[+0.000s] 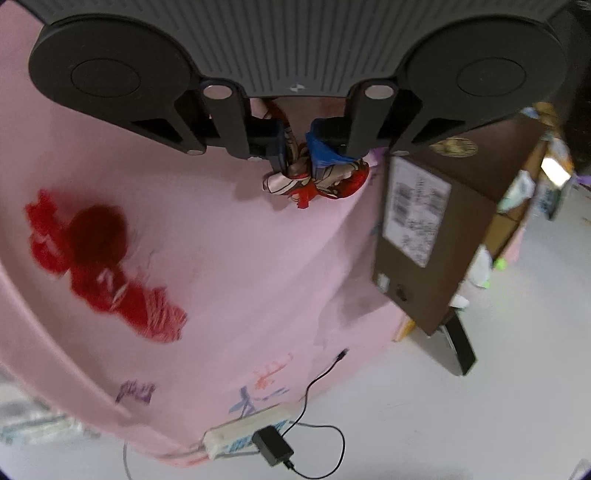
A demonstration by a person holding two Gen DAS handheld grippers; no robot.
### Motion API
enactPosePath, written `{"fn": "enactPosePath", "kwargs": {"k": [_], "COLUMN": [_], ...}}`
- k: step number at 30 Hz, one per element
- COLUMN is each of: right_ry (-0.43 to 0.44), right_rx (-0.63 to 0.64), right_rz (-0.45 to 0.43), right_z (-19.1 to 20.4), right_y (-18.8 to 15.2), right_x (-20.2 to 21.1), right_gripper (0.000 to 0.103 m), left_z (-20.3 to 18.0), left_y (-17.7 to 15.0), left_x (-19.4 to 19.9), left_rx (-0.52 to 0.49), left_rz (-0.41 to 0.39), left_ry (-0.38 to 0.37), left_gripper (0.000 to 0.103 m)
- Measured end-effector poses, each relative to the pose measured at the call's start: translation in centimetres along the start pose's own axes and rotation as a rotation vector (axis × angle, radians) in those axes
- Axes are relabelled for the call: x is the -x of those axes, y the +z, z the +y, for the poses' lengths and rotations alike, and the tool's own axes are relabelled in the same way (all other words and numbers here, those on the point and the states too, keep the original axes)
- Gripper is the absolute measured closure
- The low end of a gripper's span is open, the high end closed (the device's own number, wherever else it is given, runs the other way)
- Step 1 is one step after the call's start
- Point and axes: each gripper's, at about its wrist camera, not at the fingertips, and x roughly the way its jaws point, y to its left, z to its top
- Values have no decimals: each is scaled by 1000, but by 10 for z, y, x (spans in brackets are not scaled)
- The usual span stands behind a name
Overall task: Organize soft objects
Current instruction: 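Lift the red-and-white scarf and carry it over the box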
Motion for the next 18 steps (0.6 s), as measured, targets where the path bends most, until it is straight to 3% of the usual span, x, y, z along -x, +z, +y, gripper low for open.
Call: {"fn": "enactPosePath", "kwargs": {"k": [2,8,18], "right_ry": [66,143,343], "right_rx": [-32,-71,-25], "right_rz": [10,19,2], "right_z": [1,12,60], "right_y": [-2,-4,12], "right_x": [4,15,30], "right_gripper": [103,103,103], "left_z": [0,-5,-11], "left_y": [-1,-4,1], "left_x": [2,22,84], "left_rx": [-5,-42,-126], "left_rz": [-8,-71,-237], "left_ry": [-21,-23,102], "left_gripper": [38,38,38]}}
